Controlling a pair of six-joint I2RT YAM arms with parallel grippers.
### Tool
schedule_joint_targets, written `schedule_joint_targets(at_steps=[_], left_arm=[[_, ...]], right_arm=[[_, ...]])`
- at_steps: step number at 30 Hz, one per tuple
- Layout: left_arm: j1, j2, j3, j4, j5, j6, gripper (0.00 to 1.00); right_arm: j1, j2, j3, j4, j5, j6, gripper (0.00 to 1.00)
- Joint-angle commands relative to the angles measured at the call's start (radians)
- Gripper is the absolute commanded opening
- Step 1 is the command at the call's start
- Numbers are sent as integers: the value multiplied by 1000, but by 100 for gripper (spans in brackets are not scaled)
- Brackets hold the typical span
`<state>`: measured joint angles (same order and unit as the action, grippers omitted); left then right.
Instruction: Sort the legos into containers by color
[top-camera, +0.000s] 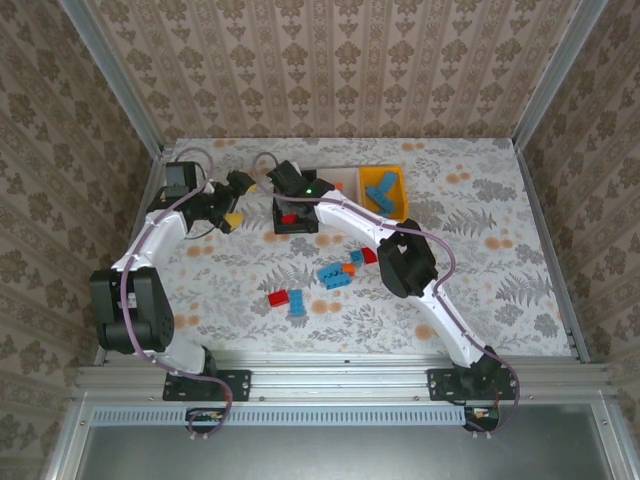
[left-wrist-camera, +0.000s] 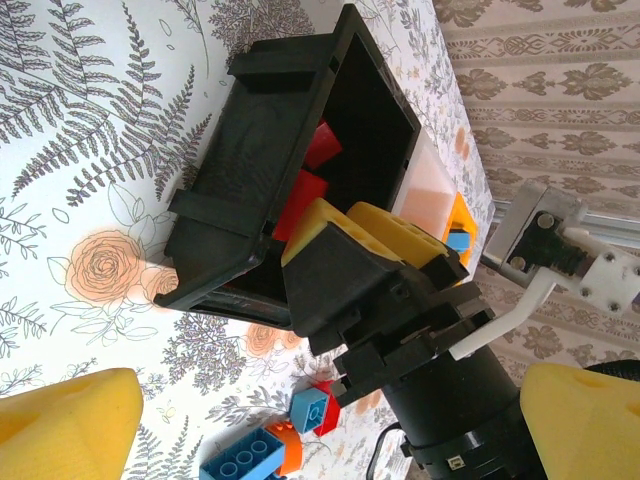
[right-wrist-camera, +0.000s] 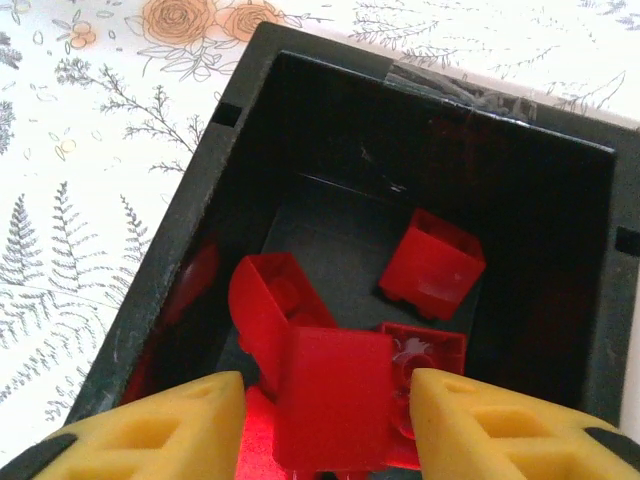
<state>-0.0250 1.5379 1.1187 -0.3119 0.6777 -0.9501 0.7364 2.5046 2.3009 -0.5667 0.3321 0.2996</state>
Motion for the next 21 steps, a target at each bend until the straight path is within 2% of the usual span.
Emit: schedule_joint_targets(at_steps=[1,5,7,12,16,21], left_arm=[[-2,4,-12,2,13,-8,99],[-3,3,-11,-1,12,-6,99],[-2,-1,-10,0,11,-5,99],[-26,-7,-6,0,17,-3,99],[-122,-12,2,-5,14,17,99],[-285,-1,31,-39,0,67,99]], right_arm=[[-5,5,60,-53,-30,22,53],[4,-65,38,-46,-38,16,54],[21,-165,-50,1,-25,2,54],[44,-492,-494,177,50,10,54],[27,-710,-859,236,104,54,53],[-35,-845,-1155,217,104,129,53]])
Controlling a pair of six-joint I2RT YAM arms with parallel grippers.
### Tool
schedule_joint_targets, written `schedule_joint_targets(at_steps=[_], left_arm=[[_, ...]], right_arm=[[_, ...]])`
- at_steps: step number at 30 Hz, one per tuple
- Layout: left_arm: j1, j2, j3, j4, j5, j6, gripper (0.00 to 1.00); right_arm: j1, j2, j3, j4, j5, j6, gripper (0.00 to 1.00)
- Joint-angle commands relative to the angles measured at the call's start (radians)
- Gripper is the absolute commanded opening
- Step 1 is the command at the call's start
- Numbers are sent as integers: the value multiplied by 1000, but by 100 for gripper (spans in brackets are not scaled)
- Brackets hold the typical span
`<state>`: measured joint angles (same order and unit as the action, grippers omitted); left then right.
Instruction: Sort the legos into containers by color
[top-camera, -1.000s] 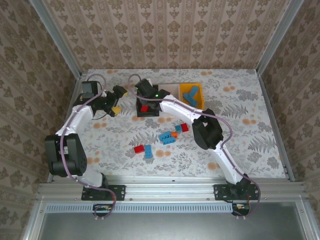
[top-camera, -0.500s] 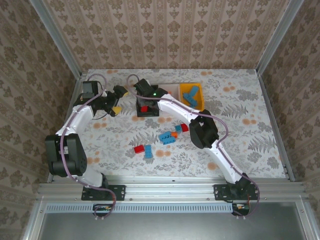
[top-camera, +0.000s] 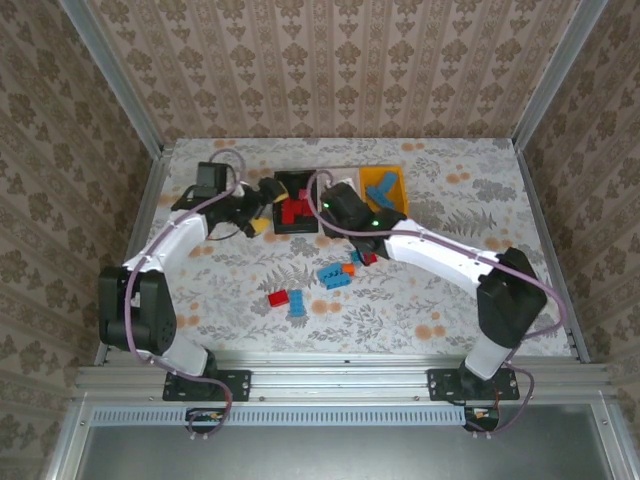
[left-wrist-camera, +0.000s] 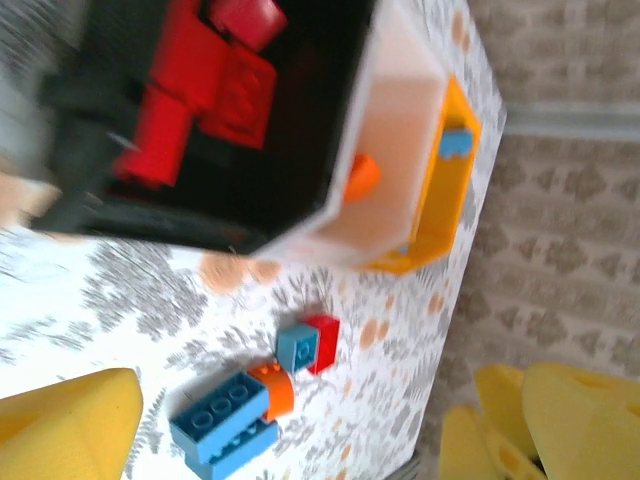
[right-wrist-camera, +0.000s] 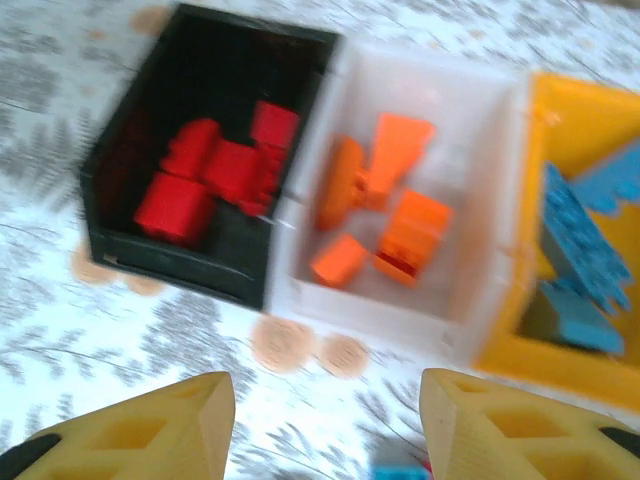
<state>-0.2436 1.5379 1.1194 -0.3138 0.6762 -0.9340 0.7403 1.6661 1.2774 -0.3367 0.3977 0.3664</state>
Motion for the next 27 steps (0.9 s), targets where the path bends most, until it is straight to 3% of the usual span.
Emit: schedule_joint_targets(at_steps=[1,4,12,27], left_arm=[[-83,-1,34,-46,-4,61,99],[-123,2,45,-59,-16,76,99],[-117,10,48,-69,-25,87,99],[-101,13,51,-74,-27,89,99]], right_arm=[[-47,-16,-168,-16,37,65,53],[-68,-7,-235,-28,36,66,54],[-100,101,-247,4,-4,60,57],[-203,32,-301,28,-42,74,53]])
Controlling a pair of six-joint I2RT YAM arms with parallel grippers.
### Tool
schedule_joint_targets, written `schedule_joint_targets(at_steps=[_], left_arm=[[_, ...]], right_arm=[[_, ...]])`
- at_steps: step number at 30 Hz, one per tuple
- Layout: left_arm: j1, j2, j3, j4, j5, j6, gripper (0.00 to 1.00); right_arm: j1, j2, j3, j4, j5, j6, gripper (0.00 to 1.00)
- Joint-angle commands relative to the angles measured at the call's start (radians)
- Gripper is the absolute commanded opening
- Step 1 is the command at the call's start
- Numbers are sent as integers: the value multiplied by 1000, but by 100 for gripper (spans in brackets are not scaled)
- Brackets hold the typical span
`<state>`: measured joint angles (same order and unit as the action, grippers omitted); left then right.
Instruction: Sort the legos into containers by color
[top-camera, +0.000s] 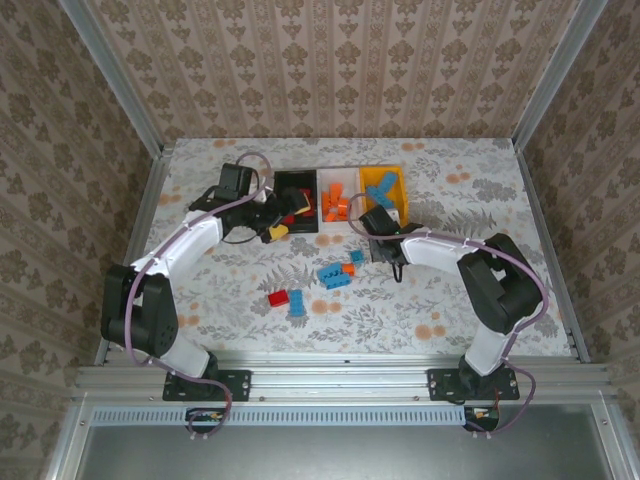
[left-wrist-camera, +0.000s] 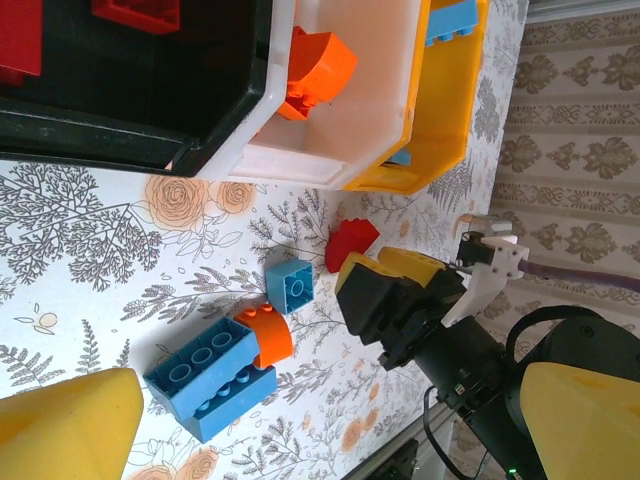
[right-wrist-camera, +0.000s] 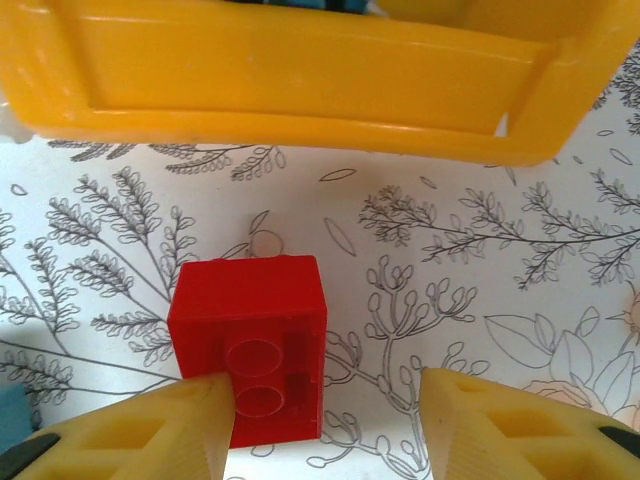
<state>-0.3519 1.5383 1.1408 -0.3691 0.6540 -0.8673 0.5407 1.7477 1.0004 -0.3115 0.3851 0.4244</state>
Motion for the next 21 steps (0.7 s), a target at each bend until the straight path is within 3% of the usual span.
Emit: schedule_joint_targets(at_steps=[1,7,14,18,21], left_arm=[[8,12,30,-18,-5,22,99],[12,13,30,-17,-5,24,99],[19,10,30,-21,-5,23,99],[21,9,31,-20,-5,24,99],[22,8,30,-20,-6,22,99]], right_arm=[[-4,-68,-29,13,-50,14,53],[-23,-84,-10,26,-101,19,63],[-40,21,23,47,-114,24,65],[-55,74,38,78,-117,24,60],[-61,96,52,87,-115,18,49]])
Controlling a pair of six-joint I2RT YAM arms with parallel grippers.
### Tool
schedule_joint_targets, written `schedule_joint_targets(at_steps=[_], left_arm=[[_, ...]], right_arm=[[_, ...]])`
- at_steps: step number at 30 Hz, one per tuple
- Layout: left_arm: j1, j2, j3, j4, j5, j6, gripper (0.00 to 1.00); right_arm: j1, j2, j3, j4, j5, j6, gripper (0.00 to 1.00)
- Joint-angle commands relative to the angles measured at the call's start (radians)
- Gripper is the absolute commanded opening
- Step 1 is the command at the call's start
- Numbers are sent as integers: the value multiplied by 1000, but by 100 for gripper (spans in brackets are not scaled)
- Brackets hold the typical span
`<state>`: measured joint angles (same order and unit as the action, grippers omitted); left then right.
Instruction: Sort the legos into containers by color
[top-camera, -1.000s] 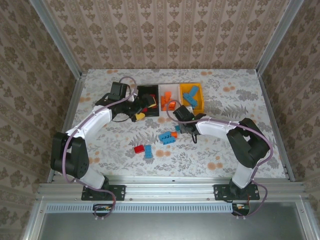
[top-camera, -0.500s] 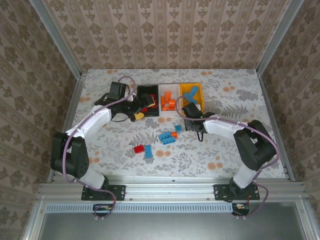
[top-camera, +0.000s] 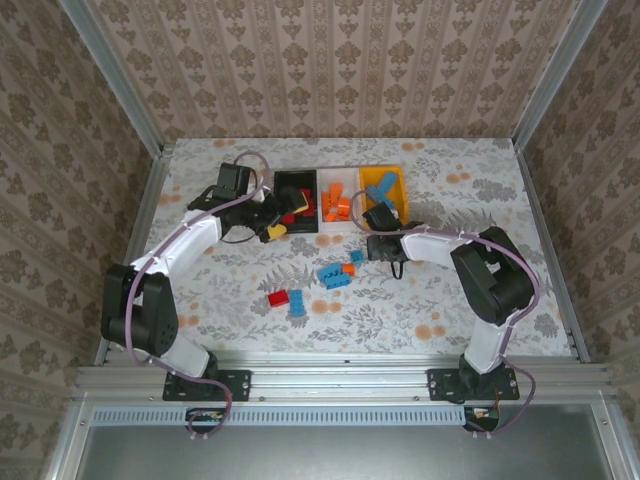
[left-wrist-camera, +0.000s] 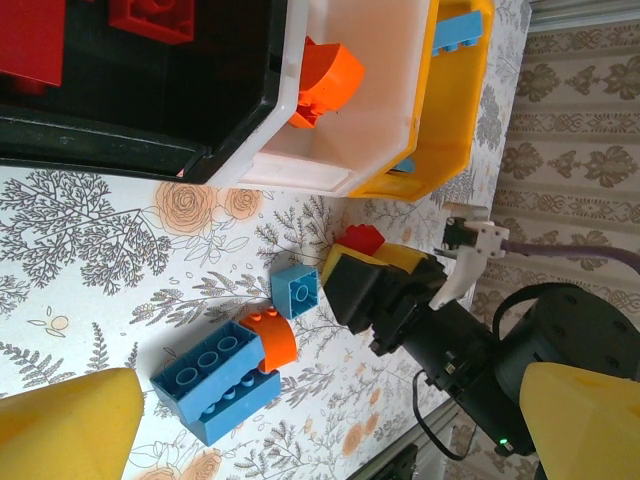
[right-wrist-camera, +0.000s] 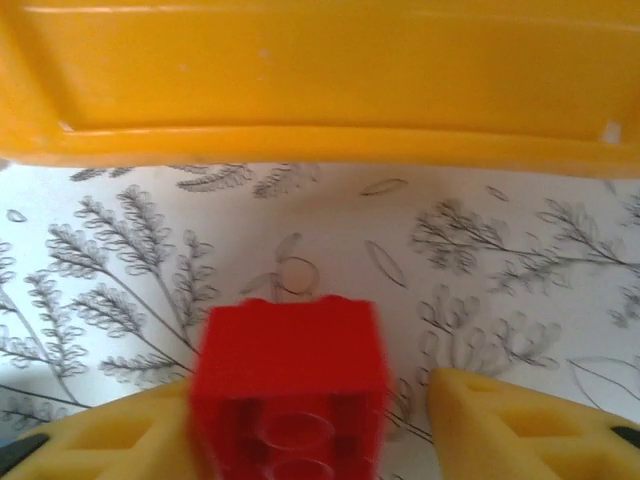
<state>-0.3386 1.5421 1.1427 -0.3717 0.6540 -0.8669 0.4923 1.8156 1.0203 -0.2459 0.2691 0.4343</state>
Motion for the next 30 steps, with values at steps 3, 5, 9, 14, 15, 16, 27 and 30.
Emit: schedule_joint_targets(at_steps=[3,5,9,14,15,16,27,30], left_arm=[[16,3,28,-17,-4,20,99],[27,0,28,-16,-4,17,98],[73,-4,28,-15,4,10,98],[189,-15,15,9,20,-19,99],[215,-16,11,8,17,-21,99],[237,-15,10,8,14,-21,99],[287,24,5,10,7,-12,99],[286,18,6,12,12,-12,99]], right_arm=[[-11,13,37,21,-10,5,38],[-4,-13,49,-21,-5,14,36],[65,-109,93,-99,24,-8,35],[181,-90,259,-132,53,-31,35],[200,-50,309,-127,47,-38,35],[213,-8,356,-123,46,-45,35],[263,415,857,-127,26,-116,35],[262,503,977,-191,50,-152,35]])
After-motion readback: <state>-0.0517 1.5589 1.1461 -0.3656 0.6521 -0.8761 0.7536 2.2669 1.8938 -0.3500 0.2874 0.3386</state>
